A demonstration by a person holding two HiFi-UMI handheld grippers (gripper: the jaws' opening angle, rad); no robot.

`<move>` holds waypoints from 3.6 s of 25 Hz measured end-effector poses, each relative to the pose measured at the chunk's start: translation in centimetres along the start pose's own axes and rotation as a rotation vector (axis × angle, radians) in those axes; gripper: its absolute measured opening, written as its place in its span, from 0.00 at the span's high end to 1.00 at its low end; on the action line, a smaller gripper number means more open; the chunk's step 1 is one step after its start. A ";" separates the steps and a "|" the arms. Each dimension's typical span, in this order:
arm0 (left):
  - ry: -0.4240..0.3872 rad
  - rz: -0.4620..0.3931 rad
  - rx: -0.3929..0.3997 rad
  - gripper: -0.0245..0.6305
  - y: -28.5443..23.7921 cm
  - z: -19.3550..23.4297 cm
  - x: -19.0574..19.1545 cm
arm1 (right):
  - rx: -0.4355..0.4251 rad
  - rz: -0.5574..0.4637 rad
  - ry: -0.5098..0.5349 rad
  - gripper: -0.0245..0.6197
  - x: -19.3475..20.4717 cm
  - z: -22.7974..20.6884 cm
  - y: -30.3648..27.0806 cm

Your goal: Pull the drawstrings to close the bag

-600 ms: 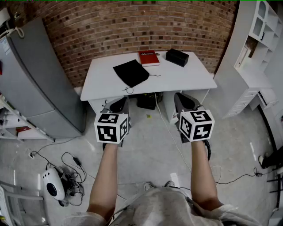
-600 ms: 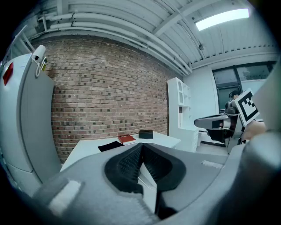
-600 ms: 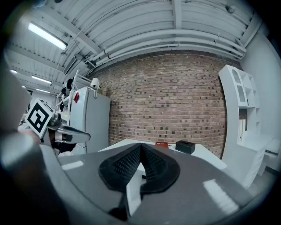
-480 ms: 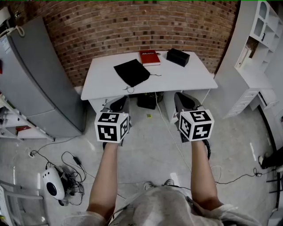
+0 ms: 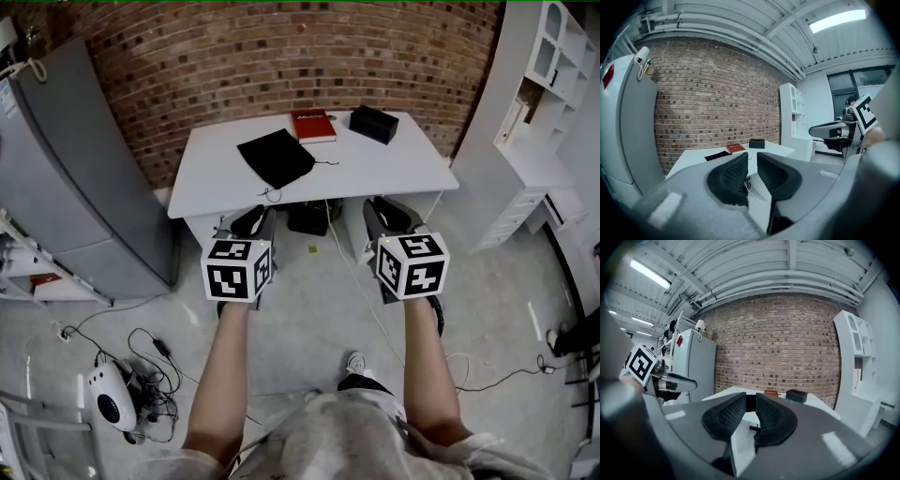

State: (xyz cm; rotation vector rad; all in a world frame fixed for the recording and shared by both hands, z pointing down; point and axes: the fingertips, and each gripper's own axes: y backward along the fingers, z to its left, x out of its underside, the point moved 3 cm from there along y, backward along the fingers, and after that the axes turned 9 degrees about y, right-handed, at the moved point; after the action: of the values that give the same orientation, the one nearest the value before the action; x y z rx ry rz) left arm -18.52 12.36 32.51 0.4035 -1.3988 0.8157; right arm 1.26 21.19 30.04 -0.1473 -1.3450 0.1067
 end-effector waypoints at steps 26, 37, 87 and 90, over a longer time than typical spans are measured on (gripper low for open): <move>0.025 -0.001 -0.125 0.64 -12.1 2.6 -2.1 | -0.126 0.011 -0.034 0.57 2.5 -7.9 -11.3; 0.056 -0.012 -0.268 0.64 -21.2 4.9 -4.2 | -0.263 0.022 -0.008 0.54 3.1 -14.5 -21.8; -0.022 0.514 -0.260 0.59 -33.8 14.6 13.1 | -0.810 0.222 0.298 0.54 15.0 -12.7 -43.6; -0.010 0.546 -0.253 0.59 -34.5 16.1 14.4 | -0.826 0.267 0.305 0.55 16.5 -12.1 -45.4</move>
State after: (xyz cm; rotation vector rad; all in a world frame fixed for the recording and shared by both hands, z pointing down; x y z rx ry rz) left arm -5.87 -18.21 56.22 -0.1830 -1.6234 1.0554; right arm 16.31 -21.46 50.94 -1.0002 -0.9897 -0.2476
